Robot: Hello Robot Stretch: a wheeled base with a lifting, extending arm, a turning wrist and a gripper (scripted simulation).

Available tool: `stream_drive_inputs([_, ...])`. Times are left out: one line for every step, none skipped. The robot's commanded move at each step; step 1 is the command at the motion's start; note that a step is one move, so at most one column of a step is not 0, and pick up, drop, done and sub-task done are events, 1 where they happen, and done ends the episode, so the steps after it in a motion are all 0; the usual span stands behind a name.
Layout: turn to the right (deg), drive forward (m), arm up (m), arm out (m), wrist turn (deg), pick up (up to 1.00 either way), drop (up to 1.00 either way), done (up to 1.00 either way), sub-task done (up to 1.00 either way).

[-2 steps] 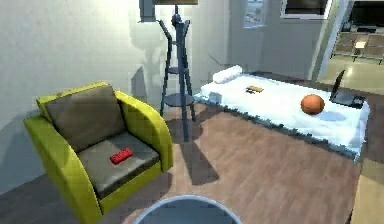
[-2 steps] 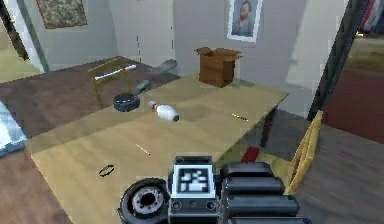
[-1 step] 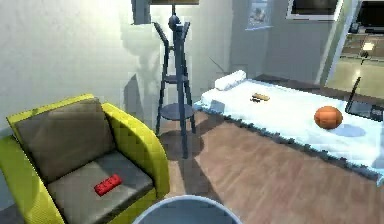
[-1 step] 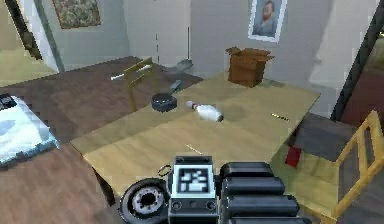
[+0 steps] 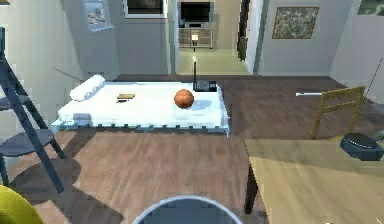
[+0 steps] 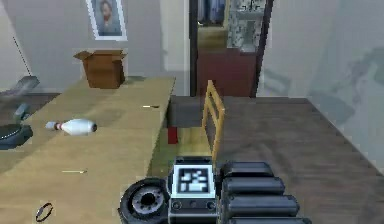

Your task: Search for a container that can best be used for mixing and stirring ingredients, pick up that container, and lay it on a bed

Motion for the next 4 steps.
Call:
stream_drive_inputs([0.0, 1.0, 0.0, 0.0, 0.0, 0.0, 0.0, 0.0, 0.0])
stream_drive_inputs([6.0, 0.0, 0.0, 0.0, 0.0, 0.0, 0.0, 0.0, 0.0])
stream_drive_inputs([0.0, 0.3, 0.0, 0.0, 0.0, 0.0, 0.0, 0.0, 0.0])
stream_drive_inputs([39.0, 0.0, 0.0, 0.0, 0.0, 0.0, 0.0, 0.0, 0.0])
